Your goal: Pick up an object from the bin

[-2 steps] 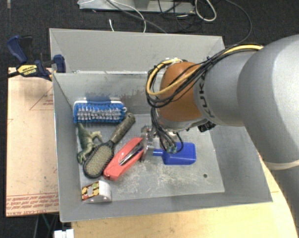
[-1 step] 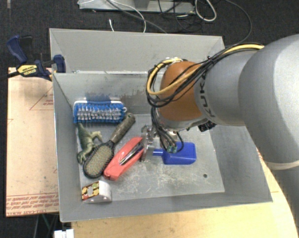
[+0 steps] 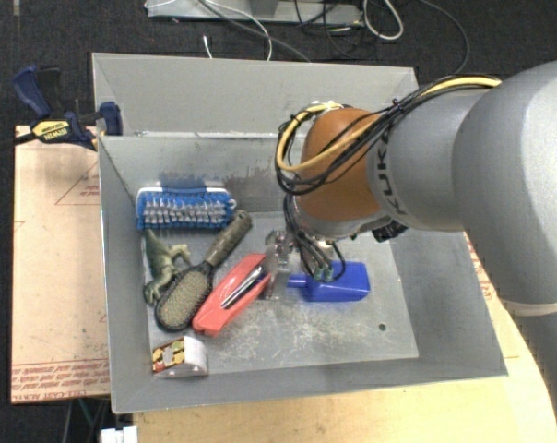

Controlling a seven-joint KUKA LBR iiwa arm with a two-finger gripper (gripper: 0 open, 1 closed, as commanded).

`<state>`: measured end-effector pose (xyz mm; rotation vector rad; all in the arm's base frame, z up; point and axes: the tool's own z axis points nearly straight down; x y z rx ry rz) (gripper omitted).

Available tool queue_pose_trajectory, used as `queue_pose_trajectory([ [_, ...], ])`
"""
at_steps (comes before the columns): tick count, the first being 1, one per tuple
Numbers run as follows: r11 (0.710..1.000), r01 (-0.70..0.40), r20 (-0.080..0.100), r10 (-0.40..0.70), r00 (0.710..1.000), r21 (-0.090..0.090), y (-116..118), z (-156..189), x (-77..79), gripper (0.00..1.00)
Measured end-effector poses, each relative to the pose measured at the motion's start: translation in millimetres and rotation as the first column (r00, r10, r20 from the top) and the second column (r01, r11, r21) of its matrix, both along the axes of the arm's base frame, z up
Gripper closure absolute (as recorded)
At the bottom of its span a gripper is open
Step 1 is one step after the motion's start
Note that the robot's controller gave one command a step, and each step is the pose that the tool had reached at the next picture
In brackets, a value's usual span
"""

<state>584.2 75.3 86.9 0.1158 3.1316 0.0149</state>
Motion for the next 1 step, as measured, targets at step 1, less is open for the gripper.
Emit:
queue_pose_trajectory([
  [1,1.000,-0.001,-0.007,0.001,1.000,-0.001,-0.3,24.5,-1.8,1.00],
])
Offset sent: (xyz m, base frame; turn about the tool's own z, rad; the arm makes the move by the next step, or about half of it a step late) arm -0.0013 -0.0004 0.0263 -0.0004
